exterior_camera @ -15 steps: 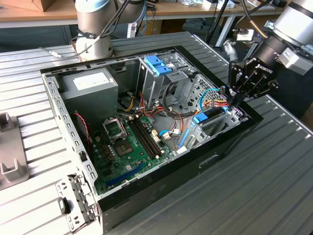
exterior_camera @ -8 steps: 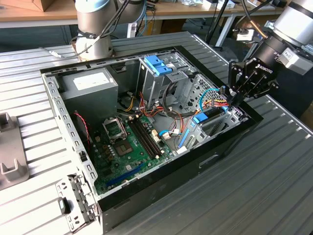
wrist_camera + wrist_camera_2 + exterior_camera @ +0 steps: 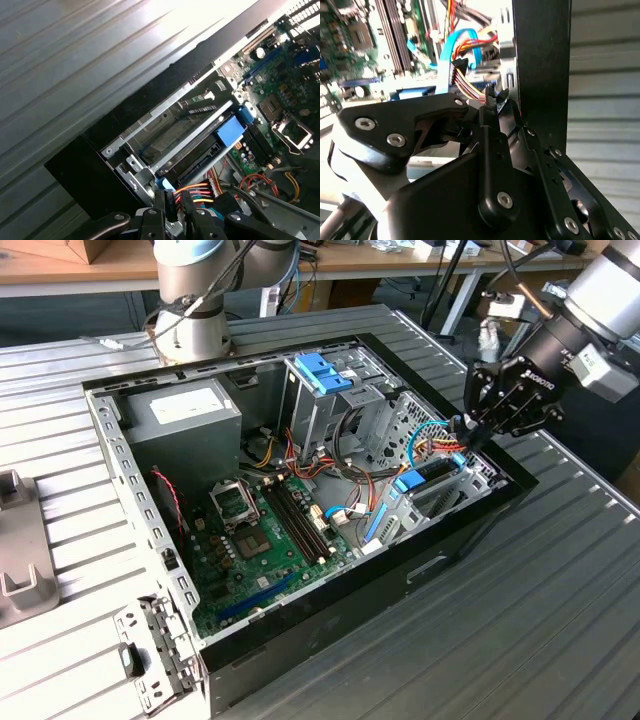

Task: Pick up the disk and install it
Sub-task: 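Insert the first disk wire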

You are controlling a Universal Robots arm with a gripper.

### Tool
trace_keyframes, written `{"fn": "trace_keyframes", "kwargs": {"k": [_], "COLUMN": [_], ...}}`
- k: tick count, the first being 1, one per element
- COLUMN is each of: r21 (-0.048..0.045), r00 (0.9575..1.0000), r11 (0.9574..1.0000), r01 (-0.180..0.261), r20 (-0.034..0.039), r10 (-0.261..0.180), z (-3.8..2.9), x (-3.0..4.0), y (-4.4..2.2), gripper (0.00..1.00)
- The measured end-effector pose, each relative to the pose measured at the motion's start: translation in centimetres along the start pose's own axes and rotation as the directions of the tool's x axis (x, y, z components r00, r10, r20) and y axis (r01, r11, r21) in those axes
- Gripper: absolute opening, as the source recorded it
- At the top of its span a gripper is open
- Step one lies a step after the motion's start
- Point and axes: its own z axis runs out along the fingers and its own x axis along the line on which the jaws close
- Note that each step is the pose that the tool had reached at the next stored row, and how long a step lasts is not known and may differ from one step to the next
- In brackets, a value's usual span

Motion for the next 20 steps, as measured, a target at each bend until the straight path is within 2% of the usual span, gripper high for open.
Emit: {"fn": "trace_keyframes", "kwargs": {"k": [1, 2, 5, 11, 12, 13, 15, 18, 20], "r21": [0.0082, 0.0215, 0.0348, 0.0369, 0.0441, 0.0477, 0.0481, 0.0487, 0.0614], "r00": [1.0, 0.9998, 0.9996, 0.9996, 0.9997, 0.9998, 0.9998, 0.9998, 0.9996], "r11": [1.0, 0.9998, 0.9993, 0.9993, 0.999, 0.9988, 0.9988, 0.9987, 0.998], "r01": [0.002, 0.006, 0.009, 0.01, 0.011, 0.013, 0.013, 0.013, 0.016], "r20": [0.0064, 0.0167, 0.0272, 0.0278, 0.0195, 0.0146, 0.0138, 0.0136, 0.0234], "r10": [-0.002, -0.006, -0.01, -0.011, -0.012, -0.013, -0.014, -0.014, -0.017], "z": [-0.02, -0.05, -0.07, -0.08, -0.06, -0.07, -0.07, -0.07, -0.07], "x": [0.06, 0.18, 0.34, 0.38, 0.38, 0.39, 0.39, 0.39, 0.43], "y": [0.08, 0.25, 0.47, 0.53, 0.55, 0.54, 0.53, 0.53, 0.59], "gripper": [0.27, 0.27, 0.27, 0.27, 0.27, 0.27, 0.27, 0.27, 0.27]}}
